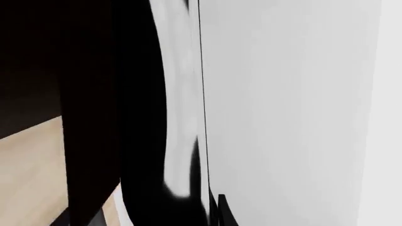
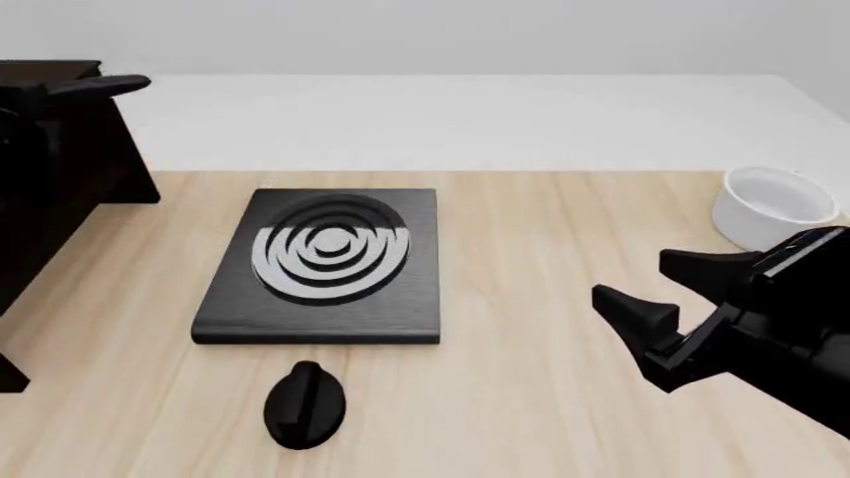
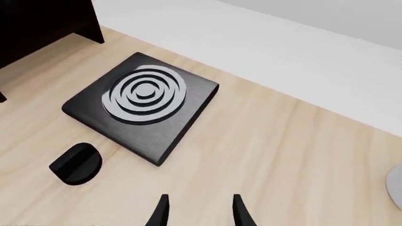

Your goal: Put the frying pan on the cabinet shelf.

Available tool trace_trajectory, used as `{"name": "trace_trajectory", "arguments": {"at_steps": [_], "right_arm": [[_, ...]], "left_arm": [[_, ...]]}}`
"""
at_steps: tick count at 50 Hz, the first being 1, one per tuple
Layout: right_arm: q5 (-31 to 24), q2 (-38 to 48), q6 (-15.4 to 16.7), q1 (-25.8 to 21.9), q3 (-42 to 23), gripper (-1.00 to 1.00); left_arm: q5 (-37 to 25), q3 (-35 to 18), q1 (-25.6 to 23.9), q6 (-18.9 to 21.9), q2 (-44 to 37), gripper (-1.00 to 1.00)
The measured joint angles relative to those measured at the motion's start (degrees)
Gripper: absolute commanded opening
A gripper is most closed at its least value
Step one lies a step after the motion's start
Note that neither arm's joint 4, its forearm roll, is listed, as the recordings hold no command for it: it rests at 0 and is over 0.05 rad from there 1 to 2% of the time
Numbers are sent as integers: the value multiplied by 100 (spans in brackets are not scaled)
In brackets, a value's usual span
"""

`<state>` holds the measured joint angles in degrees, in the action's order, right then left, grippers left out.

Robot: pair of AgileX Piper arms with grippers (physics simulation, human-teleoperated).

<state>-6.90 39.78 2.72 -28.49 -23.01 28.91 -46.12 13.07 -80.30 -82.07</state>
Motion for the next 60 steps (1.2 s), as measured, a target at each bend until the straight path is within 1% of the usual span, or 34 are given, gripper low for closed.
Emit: {"name": "trace_trajectory", "arguments": {"at_steps": [7, 19, 29, 30, 48, 60], "right_arm": [[-25, 66, 20, 59, -3, 100], [-48, 81, 38, 121, -1, 100], [-60, 105, 45, 151, -2, 100], [-62, 108, 45, 155, -2, 100], [-75, 191, -3, 180, -8, 100], [-89, 222, -36, 213, -8, 100]], "left_arm": [[306, 196, 95, -79, -131, -100], [788, 382, 140, -199, -236, -100], [1053, 487, 177, -237, -289, -100], [1066, 491, 178, -238, -291, 100], [1044, 560, 328, -87, -259, 100], [880, 722, 254, 43, 149, 100]]}}
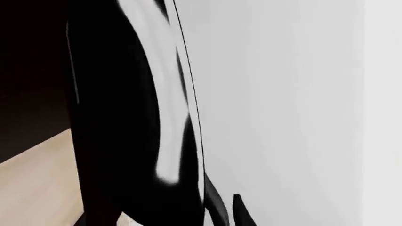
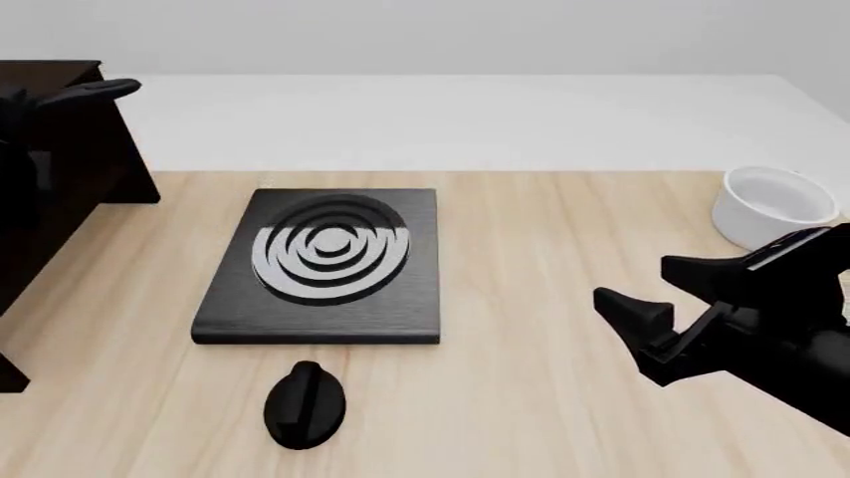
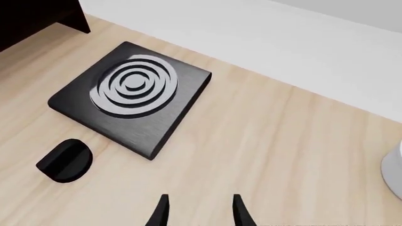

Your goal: Put the frying pan on the cabinet shelf.

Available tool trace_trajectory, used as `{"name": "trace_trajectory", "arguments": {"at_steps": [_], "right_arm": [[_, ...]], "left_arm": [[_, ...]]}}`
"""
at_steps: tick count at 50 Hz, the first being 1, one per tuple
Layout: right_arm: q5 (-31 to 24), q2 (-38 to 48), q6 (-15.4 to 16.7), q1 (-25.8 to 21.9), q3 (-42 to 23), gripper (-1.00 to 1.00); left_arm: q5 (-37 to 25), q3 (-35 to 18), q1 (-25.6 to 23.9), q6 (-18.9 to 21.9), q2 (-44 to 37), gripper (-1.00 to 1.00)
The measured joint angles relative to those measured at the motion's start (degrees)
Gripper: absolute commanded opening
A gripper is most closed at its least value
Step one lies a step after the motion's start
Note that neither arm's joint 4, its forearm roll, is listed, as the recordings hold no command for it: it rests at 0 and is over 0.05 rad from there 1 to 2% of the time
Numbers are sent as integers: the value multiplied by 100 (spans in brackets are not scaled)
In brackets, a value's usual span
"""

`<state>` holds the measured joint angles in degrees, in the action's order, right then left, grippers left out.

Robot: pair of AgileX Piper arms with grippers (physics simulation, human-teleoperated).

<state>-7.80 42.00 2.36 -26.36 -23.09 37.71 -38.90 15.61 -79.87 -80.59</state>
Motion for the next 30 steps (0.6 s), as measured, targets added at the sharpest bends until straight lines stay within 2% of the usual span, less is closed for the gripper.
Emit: {"name": "trace_trajectory", "arguments": {"at_steps": [16, 30], "right_arm": [[-18, 22, -54, 48, 3, 100], [-63, -202, -126, 191, 34, 100]], "left_arm": [[-299, 506, -365, 286, 924, 100], [-1228, 801, -634, 1160, 2032, 100]]}}
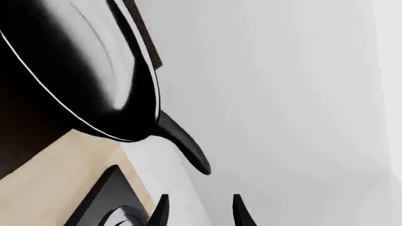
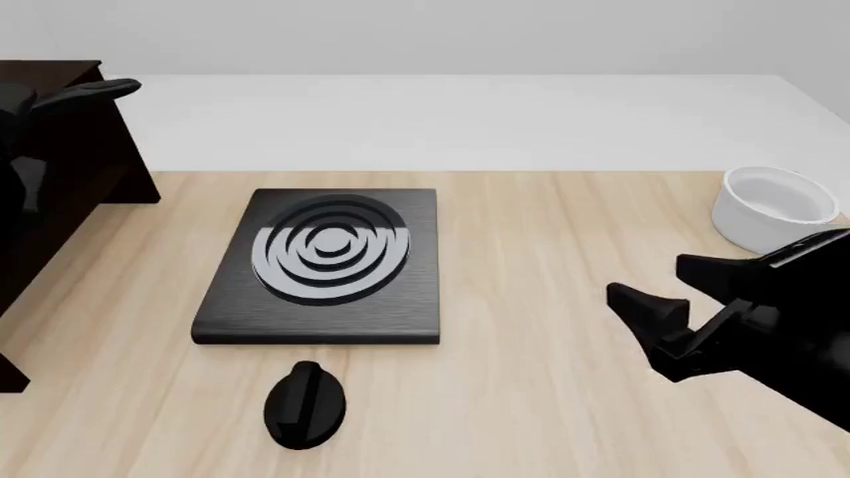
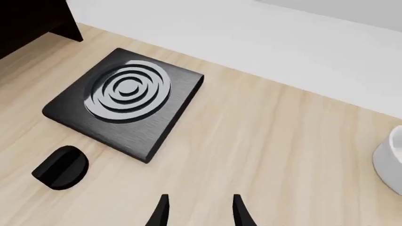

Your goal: Put the frying pan on the cabinet shelf.

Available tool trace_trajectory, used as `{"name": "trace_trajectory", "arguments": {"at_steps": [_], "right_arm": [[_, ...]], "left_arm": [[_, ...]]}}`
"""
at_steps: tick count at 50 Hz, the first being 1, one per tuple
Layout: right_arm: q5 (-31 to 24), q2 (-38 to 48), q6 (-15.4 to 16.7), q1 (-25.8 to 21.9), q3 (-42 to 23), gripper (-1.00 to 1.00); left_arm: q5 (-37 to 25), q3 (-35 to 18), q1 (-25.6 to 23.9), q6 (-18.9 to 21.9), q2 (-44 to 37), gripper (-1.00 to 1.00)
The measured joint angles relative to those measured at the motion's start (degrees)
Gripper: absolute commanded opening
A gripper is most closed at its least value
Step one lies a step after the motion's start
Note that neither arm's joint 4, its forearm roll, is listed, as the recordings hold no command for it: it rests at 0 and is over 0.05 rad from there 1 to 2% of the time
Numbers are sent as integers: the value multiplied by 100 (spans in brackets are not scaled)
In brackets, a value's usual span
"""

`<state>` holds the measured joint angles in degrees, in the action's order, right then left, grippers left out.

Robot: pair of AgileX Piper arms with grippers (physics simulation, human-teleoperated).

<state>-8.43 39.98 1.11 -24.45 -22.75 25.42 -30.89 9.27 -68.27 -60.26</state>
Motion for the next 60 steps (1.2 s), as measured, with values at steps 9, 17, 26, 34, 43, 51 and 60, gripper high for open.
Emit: {"name": "trace_trajectory", "arguments": {"at_steps": [9, 17, 26, 34, 43, 51, 60], "right_arm": [[-41, -188, -16, 119, 23, 100], [-64, -337, -46, 186, 39, 100], [-90, -479, -73, 256, 53, 100], [-118, -591, -83, 328, 64, 100], [-148, -718, -99, 402, 75, 100], [-173, -787, -109, 460, 82, 100], [-188, -809, -126, 499, 86, 100]], "left_arm": [[-1093, -86, -207, 926, 870, 100], [-1969, -143, -398, 1771, 1527, 100], [-2842, -76, -640, 2691, 2320, 100], [-3483, -28, -849, 3307, 2928, 100], [-3940, 256, -1049, 3840, 3525, 100], [-4185, 442, -1177, 4313, 3888, 100], [-4521, 475, -1204, 4969, 4212, 100]]}}
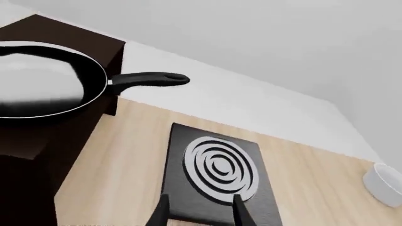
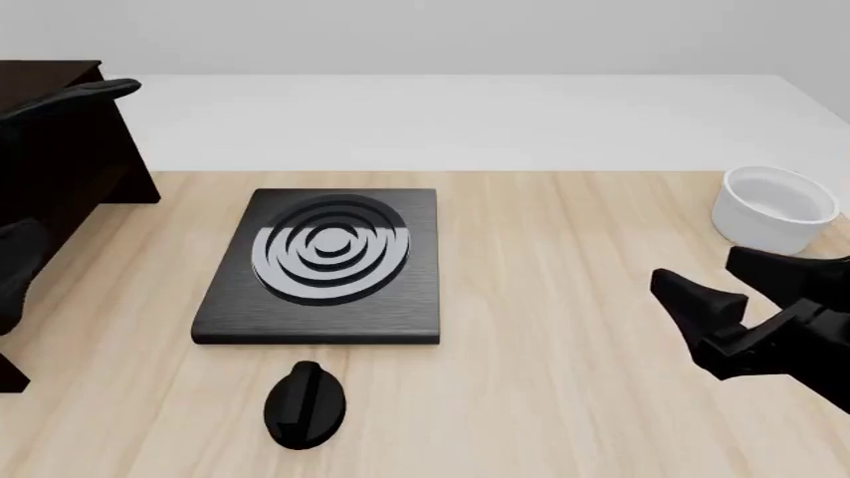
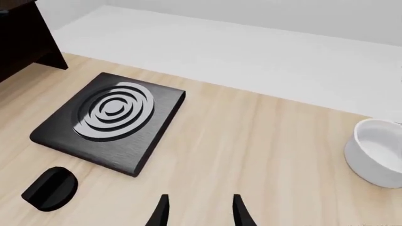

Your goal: Put the frying pan on the cabinet shelf.

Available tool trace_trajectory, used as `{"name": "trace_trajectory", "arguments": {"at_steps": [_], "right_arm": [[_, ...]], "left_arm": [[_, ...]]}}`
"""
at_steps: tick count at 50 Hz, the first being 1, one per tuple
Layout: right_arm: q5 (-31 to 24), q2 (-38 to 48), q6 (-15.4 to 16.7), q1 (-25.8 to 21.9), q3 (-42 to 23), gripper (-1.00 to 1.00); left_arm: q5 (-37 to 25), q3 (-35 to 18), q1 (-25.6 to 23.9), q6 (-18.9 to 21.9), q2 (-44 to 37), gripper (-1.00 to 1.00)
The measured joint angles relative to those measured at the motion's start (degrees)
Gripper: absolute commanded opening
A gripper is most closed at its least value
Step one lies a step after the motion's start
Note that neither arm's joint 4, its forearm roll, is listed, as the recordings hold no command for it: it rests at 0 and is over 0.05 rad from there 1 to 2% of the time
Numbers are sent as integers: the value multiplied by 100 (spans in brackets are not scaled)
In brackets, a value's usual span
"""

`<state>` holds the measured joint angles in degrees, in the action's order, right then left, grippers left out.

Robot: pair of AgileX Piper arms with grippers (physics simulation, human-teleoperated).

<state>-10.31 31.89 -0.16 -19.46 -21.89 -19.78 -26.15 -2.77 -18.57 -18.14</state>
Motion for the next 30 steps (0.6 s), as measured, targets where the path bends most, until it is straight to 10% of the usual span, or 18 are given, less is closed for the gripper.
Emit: {"name": "trace_trajectory", "arguments": {"at_steps": [30], "right_arm": [[-137, -270, 117, 310, 17, 100]], "left_arm": [[-1167, -176, 27, 947, 849, 100]]}}
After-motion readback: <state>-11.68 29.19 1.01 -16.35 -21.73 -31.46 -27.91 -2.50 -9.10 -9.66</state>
